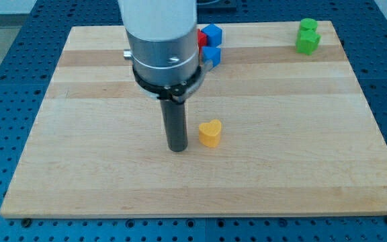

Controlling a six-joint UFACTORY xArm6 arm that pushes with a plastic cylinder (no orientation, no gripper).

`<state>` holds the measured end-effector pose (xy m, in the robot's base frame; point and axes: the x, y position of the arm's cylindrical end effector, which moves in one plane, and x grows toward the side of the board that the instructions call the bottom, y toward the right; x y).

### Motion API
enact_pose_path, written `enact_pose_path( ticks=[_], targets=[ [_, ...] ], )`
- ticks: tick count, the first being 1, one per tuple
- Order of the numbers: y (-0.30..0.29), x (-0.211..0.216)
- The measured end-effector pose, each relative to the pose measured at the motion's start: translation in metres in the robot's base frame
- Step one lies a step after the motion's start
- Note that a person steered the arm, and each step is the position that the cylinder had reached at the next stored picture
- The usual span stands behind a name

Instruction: Slide the yellow heart diagonally to the bottom right side of the blue triangle

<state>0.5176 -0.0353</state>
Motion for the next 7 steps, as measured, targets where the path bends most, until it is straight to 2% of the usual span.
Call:
enact_pose_path(
  ticks=[5, 7],
  targets=[
    [0.102, -0.032],
    [0.101, -0.090]
  ],
)
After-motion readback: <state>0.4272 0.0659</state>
